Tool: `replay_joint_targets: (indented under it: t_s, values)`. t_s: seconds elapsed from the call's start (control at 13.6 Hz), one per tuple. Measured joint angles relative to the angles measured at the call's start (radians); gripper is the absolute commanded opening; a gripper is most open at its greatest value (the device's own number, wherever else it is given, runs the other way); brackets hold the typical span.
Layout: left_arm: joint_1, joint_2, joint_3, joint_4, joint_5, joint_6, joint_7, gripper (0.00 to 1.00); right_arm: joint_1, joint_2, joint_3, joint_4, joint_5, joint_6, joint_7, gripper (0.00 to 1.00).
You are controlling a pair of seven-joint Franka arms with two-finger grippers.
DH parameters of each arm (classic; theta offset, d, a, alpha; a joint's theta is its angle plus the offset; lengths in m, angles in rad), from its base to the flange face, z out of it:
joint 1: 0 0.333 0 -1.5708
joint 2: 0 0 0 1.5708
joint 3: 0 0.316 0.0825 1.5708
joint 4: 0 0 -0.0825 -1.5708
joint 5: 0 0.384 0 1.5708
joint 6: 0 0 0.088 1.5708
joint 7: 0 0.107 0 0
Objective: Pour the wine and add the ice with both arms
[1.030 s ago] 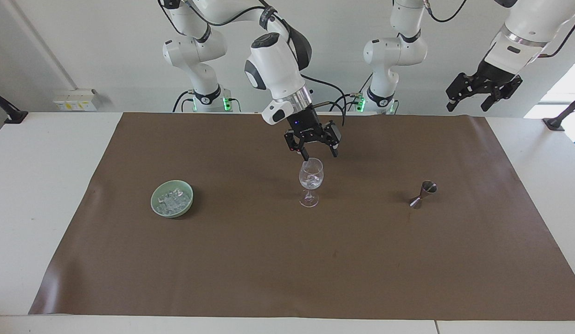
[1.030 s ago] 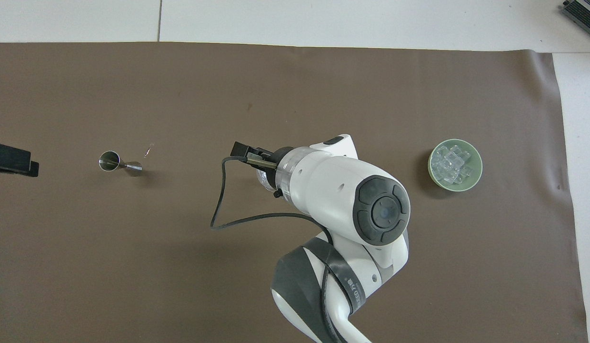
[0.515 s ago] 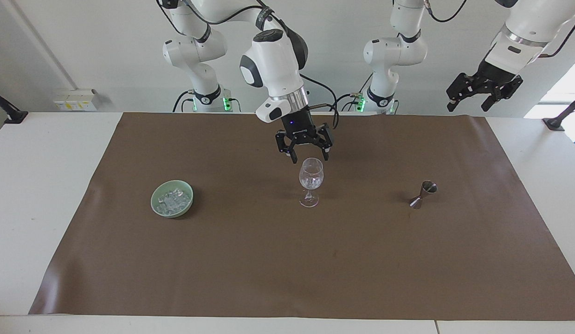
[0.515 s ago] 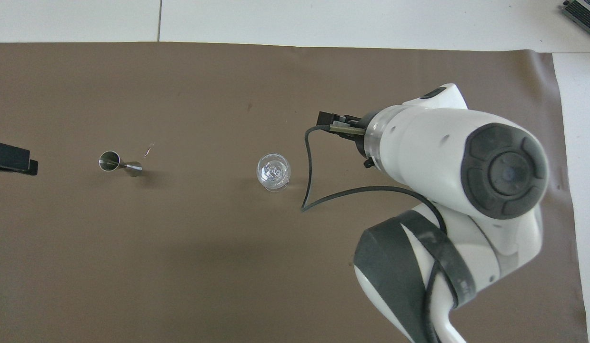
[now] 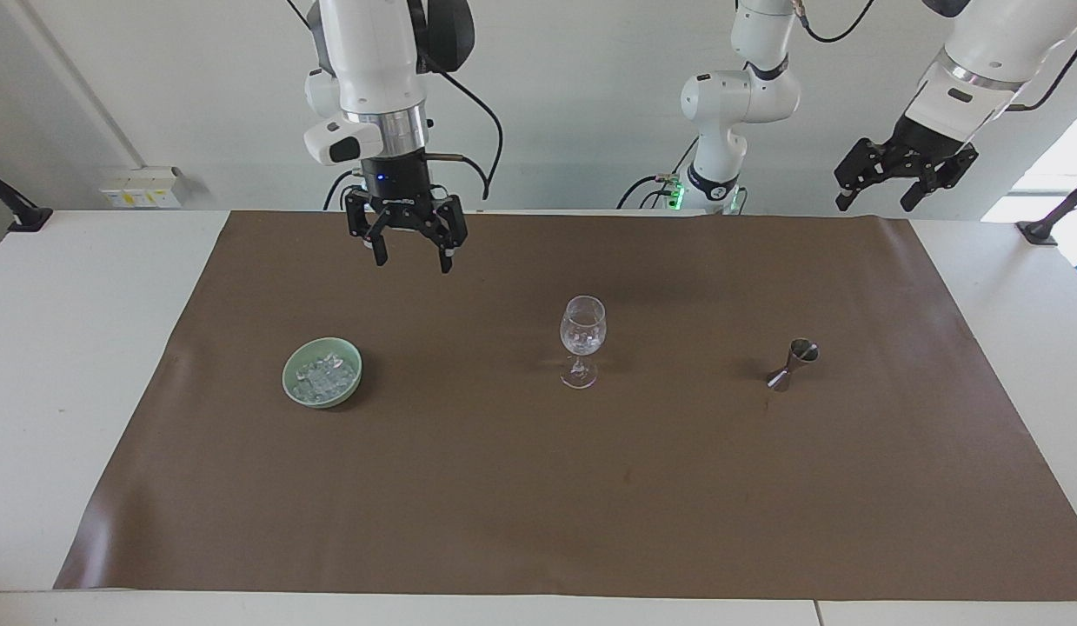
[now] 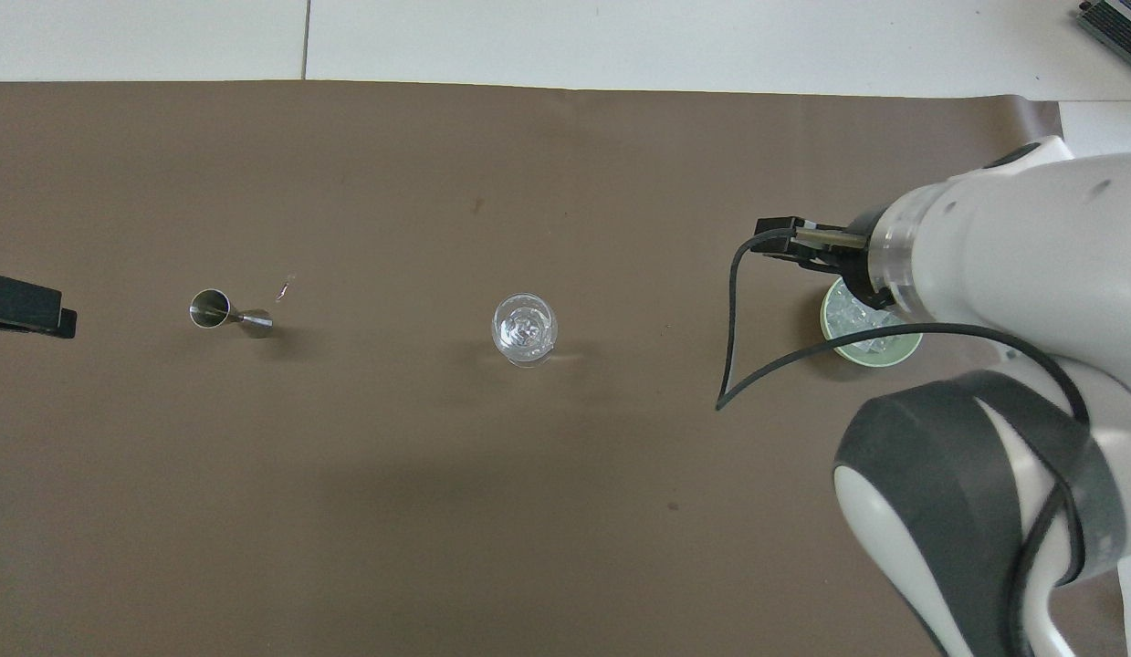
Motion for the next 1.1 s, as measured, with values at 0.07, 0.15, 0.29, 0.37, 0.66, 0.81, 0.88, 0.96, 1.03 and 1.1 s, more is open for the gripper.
replay_joint_targets:
  t_s: [0.07, 0.15, 0.29, 0.37, 0.66, 0.81, 0.88, 0.96, 1.03, 1.1]
  values:
    - [0.0, 0.0, 0.001, 0.002, 0.0, 0.0, 0.001, 1.0, -0.003, 0.001, -0.037, 0.0, 0.004, -0.015, -0.041, 1.0]
    - [0.0, 0.0, 0.001, 0.004, 0.0, 0.0, 0.002, 1.0, -0.003, 0.001, -0.08, 0.0, 0.007, -0.035, -0.095, 1.0]
    - [0.0, 0.0, 0.001, 0.007, 0.001, 0.0, 0.003, 1.0, -0.005, 0.001, -0.157, 0.0, 0.012, -0.082, -0.212, 1.0]
    - [0.0, 0.0, 0.001, 0.007, 0.003, 0.0, 0.003, 1.0, -0.008, 0.001, -0.179, 0.0, 0.012, -0.106, -0.25, 1.0]
    - [0.0, 0.005, -0.001, 0.005, 0.006, 0.0, 0.008, 1.0, -0.019, -0.005, -0.187, 0.003, 0.014, -0.209, -0.281, 1.0]
    - [-0.001, 0.005, -0.003, -0.001, 0.006, 0.0, 0.009, 1.0, -0.019, -0.008, -0.186, 0.015, 0.051, -0.256, -0.281, 1.0]
    - [-0.001, 0.005, -0.004, -0.005, 0.006, 0.0, 0.01, 1.0, -0.019, -0.009, -0.186, 0.019, 0.067, -0.264, -0.281, 1.0]
    - [-0.001, 0.005, -0.004, -0.009, 0.006, 0.0, 0.012, 1.0, -0.019, -0.01, -0.186, 0.019, 0.076, -0.266, -0.281, 1.0]
    - [-0.001, 0.004, -0.004, -0.012, 0.006, 0.0, 0.018, 1.0, -0.019, -0.011, -0.186, 0.019, 0.084, -0.27, -0.281, 1.0]
    - [-0.001, 0.004, -0.004, -0.014, 0.006, 0.0, 0.024, 1.0, -0.019, -0.012, -0.185, 0.019, 0.087, -0.282, -0.281, 1.0]
